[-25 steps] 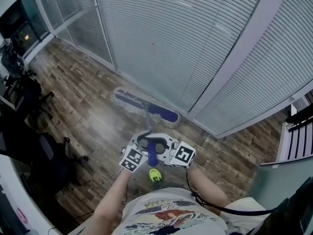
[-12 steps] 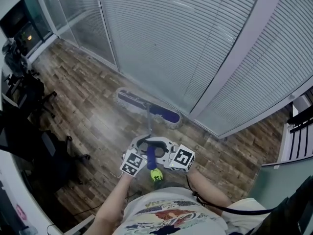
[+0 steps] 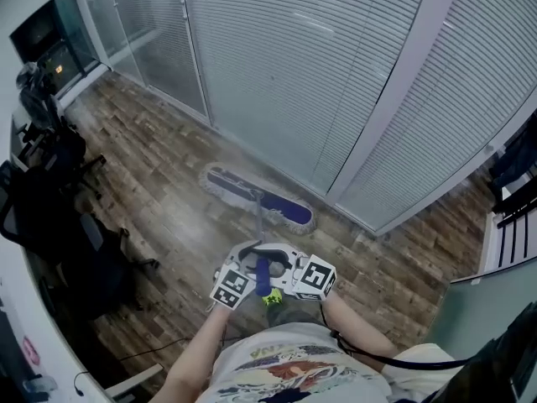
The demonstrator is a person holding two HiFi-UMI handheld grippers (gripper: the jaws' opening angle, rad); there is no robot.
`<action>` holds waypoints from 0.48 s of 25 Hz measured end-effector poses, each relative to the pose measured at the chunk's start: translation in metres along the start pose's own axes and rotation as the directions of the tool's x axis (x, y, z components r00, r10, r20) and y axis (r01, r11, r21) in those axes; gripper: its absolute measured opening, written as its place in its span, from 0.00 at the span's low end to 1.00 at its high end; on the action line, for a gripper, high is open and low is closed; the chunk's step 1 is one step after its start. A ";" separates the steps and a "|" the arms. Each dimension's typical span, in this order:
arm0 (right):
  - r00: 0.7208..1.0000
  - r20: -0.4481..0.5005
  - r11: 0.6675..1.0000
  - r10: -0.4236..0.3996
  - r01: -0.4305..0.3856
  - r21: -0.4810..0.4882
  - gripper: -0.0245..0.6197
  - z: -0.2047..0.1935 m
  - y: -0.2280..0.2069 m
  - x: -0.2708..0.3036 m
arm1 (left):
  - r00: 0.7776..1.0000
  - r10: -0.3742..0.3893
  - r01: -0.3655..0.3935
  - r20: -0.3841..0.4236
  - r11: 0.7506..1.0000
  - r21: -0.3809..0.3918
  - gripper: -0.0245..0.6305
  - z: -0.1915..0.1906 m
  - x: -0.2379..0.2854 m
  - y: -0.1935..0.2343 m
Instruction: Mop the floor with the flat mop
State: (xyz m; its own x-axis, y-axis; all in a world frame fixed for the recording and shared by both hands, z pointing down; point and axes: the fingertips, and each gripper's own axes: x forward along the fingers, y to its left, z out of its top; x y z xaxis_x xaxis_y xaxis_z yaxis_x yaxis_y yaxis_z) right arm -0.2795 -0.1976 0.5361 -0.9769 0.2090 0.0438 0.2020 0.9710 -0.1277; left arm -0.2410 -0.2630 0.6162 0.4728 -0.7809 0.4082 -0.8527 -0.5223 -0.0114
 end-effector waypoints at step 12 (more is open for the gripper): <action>1.000 -0.013 1.000 -0.019 0.019 -0.003 0.37 -0.044 0.217 -0.020 | 1.000 -0.019 0.019 0.003 1.000 0.007 0.28 -0.070 -0.128 -0.168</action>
State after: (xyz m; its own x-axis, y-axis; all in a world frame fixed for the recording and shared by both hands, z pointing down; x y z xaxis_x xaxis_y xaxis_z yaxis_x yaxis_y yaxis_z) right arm -0.2130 0.0136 0.5516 -0.9797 0.1917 0.0593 0.1833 0.9752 -0.1244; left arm -0.1740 -0.0512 0.6298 0.4899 -0.7719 0.4053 -0.8418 -0.5397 -0.0104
